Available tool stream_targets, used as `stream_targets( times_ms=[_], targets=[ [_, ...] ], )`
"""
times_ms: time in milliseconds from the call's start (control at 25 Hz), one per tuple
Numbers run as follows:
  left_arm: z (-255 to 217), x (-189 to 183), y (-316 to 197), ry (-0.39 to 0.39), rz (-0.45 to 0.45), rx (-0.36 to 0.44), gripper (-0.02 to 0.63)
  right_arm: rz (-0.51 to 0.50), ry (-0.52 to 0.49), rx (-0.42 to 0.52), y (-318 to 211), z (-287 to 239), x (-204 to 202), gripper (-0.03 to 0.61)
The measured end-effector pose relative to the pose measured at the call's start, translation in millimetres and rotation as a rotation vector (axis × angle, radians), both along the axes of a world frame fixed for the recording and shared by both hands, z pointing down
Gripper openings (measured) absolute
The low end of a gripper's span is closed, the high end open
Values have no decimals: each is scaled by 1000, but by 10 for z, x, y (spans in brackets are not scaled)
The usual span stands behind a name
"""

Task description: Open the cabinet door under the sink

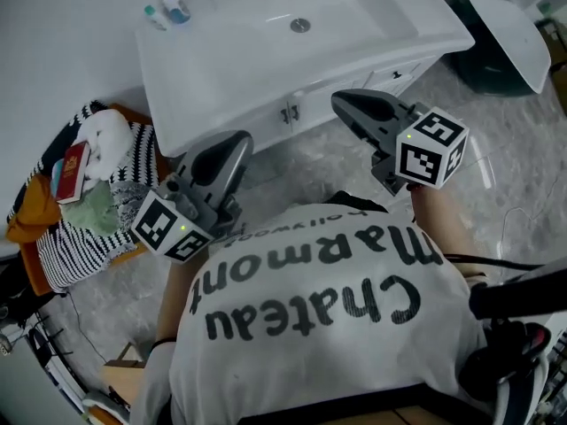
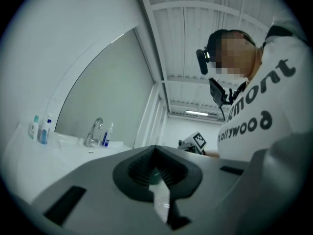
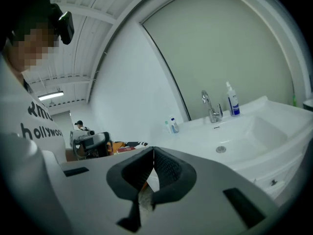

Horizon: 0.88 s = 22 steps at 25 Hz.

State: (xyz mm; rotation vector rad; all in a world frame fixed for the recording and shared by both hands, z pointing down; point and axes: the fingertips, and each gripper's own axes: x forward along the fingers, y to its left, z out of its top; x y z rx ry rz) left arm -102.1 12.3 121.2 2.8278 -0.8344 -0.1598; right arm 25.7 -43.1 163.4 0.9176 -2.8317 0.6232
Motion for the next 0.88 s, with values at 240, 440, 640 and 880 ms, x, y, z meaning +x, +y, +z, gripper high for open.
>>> stream_targets(
  times_ms=[240, 440, 640, 880],
  targets=[
    [617, 39, -168, -60, -7, -136, 6, 34, 37, -112, -33, 606, 33, 9],
    [1080, 74, -372, -60, -62, -267, 6, 4, 42, -191, -216, 1027, -14, 9],
    [1612, 201, -473, -55, -101, -330, 6, -75, 38, -226, -285, 1590, -99, 9],
    [2150, 303, -609, 6, -139, -391, 6, -214, 57, -274, -344, 2127, -382, 9]
  ],
)
